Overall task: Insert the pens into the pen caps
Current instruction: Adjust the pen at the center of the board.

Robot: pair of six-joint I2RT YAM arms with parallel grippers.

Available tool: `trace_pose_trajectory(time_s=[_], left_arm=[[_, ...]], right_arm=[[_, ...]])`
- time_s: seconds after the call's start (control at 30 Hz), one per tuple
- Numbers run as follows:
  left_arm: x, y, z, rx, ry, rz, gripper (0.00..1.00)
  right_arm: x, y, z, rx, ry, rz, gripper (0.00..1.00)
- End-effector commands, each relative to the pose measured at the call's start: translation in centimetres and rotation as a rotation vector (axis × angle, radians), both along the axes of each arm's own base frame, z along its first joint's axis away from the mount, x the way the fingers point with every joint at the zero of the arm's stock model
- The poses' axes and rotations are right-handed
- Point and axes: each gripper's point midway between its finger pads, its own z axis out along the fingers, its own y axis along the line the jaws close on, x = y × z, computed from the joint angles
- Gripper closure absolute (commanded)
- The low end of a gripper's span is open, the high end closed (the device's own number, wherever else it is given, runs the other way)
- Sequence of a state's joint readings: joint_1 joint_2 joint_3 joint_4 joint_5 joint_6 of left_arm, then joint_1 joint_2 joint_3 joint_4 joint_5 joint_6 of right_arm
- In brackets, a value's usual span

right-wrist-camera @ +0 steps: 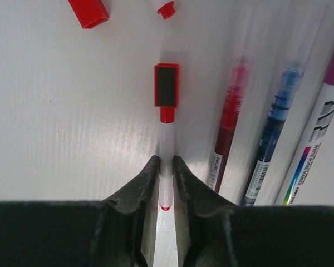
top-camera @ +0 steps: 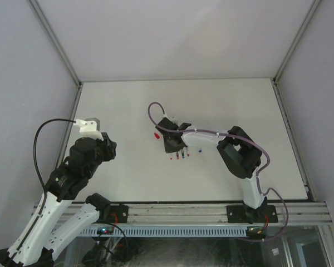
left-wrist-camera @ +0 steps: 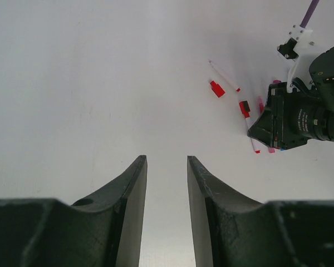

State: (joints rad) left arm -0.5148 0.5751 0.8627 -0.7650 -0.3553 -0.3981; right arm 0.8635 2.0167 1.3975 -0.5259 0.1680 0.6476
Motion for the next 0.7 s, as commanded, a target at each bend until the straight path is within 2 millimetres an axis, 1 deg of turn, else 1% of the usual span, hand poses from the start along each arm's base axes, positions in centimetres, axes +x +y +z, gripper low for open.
trace_pose_trajectory(time_s=[0.0,0.17,0.53,0.67], left_arm=[[0.63,-0.30,-0.50,0.006,-0.011,-0.008,0.61],[0.63,-0.30,-0.49,0.006,-0.011,-0.008,0.61],[0.64,-0.25,-0.56,0.009,-0.009,-0.005,0.61],[0.69,-0.32,-0.58,0.009,-0.007,-0.007,0.61]], right_arm=[[1.22,0.82,1.34,-0.003,-0.052,0.047,0.87],[1.02,0.53,1.42,-0.035,-0.055,0.074,0.88],[0.59,0.58,1.64,-0.001,-0.032,0.010,0.89],[0.25,0.78,1.27,0.018,-0.015,-0.002,0.86]])
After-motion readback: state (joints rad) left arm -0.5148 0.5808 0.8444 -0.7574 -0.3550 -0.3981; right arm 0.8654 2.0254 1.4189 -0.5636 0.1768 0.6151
